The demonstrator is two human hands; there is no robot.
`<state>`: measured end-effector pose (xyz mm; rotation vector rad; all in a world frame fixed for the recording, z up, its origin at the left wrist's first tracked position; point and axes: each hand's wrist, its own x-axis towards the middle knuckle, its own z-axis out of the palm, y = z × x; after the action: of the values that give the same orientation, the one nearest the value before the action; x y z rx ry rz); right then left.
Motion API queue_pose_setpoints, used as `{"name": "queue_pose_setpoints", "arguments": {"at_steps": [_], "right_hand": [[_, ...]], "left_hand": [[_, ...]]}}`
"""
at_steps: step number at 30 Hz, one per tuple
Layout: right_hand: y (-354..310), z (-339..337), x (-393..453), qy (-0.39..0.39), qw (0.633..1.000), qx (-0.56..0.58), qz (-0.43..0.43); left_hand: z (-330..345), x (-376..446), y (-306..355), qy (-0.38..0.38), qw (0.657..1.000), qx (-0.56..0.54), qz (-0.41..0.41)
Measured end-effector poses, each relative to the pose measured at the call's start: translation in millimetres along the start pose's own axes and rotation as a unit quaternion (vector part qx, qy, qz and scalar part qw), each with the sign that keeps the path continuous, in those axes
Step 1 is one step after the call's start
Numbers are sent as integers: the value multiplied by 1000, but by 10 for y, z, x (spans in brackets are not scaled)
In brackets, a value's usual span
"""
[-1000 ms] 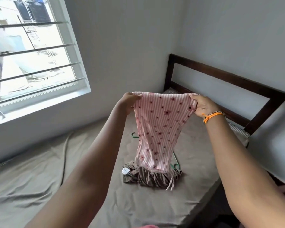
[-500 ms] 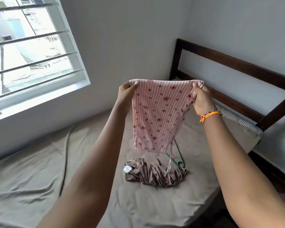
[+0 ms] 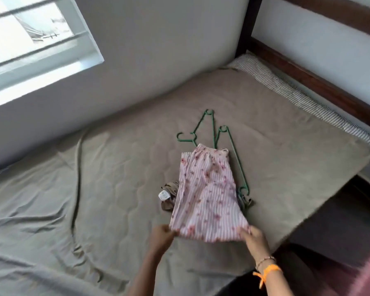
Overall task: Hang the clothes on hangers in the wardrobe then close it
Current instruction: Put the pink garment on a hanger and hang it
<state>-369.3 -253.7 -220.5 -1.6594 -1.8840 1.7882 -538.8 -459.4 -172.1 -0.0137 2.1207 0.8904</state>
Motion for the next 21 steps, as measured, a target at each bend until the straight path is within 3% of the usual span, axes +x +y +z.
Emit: {"name": "queue_pose_setpoints", "arguments": {"at_steps": [5,10,15,21], "right_hand": [[785,133,93,-56,991,-97,68],[547,75,529,63,994,-89,32],[20,46,1393,121,983,-127,-56],[-54,213,2342,101,977,-184,-31]], "left_hand": [[369,190,-618,5,998,-1,-60],[669,331,-558,149,987,66,3],[1012,441,-177,45,995,-4,86],[1352,654,10,-35,995,7,96]]}}
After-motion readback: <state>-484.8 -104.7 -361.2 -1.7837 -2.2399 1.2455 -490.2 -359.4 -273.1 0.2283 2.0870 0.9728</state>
